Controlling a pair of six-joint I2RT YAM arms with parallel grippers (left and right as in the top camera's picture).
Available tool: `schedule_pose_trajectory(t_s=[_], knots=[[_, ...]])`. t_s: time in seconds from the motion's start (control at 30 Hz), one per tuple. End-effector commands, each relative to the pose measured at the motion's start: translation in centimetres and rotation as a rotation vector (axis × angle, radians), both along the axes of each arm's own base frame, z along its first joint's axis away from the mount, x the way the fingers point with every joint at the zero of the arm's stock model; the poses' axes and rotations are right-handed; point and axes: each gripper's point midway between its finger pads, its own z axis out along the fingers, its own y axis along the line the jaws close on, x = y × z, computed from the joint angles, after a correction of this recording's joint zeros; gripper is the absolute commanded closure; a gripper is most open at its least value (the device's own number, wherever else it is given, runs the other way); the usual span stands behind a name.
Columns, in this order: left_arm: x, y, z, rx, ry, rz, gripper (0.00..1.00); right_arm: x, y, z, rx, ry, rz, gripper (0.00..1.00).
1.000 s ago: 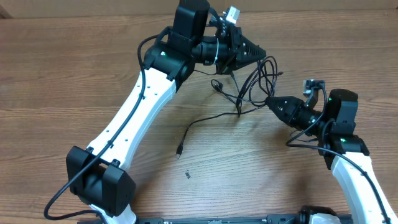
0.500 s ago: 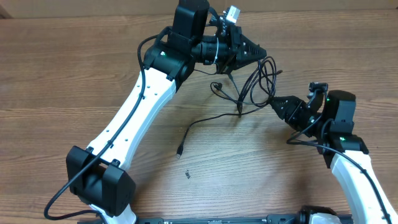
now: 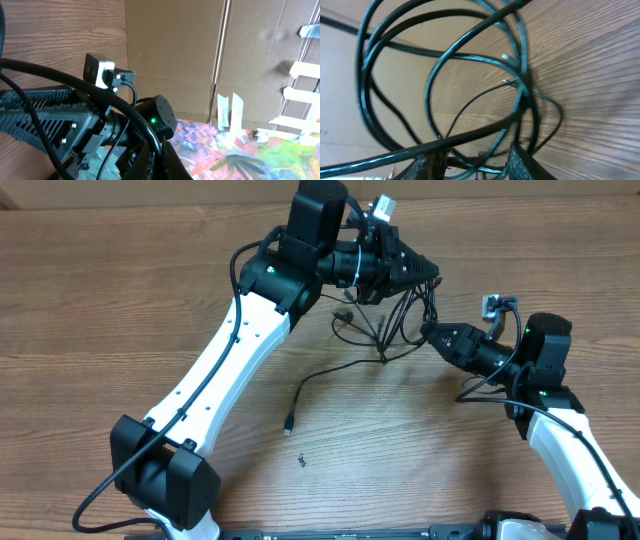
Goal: Untangle cables
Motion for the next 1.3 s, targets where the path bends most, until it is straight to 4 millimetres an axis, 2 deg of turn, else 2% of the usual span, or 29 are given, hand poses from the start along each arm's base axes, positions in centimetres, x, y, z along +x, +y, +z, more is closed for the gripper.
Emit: schedule_pose_trajectory(t_s=[0.0,0.1,0.2,0.23,0.3,0.5,0.57,0.6,0.73,0.87,0.9,1.0,1.07,1.1,1.13,1.17,1.2,1.23,1.27], knots=[[-1.4,-0.3,3.0,-0.049,-0.033,-0.034,0.96,-0.6,0.8,0.5,0.027,-0.014,0.055,0.61],[-1.5,-0.5,3.3,-0.058,-0.042,-0.040,0.96,-0.6,0.8,0.5,0.026,-0.015,0.054,0.61],[-1.9,-0.7,3.6,-0.070,-0.036,-0.055,0.96,0.0,-0.3,-0.8,-0.020,0.028,-0.025,0.60],[-1.9,-0.7,3.8,-0.077,-0.044,-0.062,0.96,0.2,-0.8,-1.5,-0.043,0.055,-0.063,0.65],[-2.3,-0.7,3.9,-0.083,-0.072,-0.088,0.96,0.2,-0.7,-1.4,-0.040,0.049,-0.059,0.88],[-3.5,-0.7,4.3,-0.107,-0.080,-0.160,0.96,0.6,-0.8,-0.9,-0.029,0.036,-0.073,0.89],[-3.7,-0.7,4.4,-0.112,-0.080,-0.171,0.96,0.6,-1.0,-1.1,-0.034,0.047,-0.082,0.96],[-3.8,-0.7,4.4,-0.114,-0.084,-0.176,0.96,0.5,-0.9,-1.2,-0.030,0.055,-0.083,0.96],[-2.6,-0.3,4.3,-0.106,-0.242,-0.157,0.94,-0.6,0.5,-0.2,0.038,0.050,0.018,0.96],[-1.2,1.1,3.9,-0.086,-0.419,-0.148,0.71,-1.4,1.1,0.1,0.069,0.057,0.066,0.96],[-0.6,1.7,3.6,-0.074,-0.487,-0.146,0.58,-1.5,1.1,0.0,0.072,0.069,0.067,0.96],[-0.1,3.0,2.3,-0.027,-0.632,-0.172,0.33,-2.0,1.5,0.5,0.092,0.064,0.099,0.96],[-0.1,3.7,1.1,0.009,-0.670,-0.192,0.20,-2.1,1.5,0.7,0.092,0.057,0.100,0.96],[0.1,4.5,-0.4,0.073,-0.671,-0.191,0.04,-2.2,1.5,0.9,0.090,0.050,0.100,0.96],[0.3,4.9,-1.2,0.110,-0.666,-0.185,0.00,-2.2,1.6,1.2,0.089,0.042,0.101,0.96],[1.0,6.3,-3.9,0.252,-0.629,-0.154,0.00,-2.3,1.6,1.6,0.087,0.027,0.101,0.96],[1.5,7.4,-5.7,0.363,-0.595,-0.124,0.00,-2.4,1.6,1.8,0.086,0.019,0.102,0.96],[1.7,8.0,-6.5,0.412,-0.579,-0.112,0.00,-2.4,1.6,2.0,0.085,0.013,0.102,0.96],[2.1,9.5,-8.4,0.539,-0.535,-0.077,0.00,-2.5,1.6,2.3,0.083,0.002,0.102,0.96]])
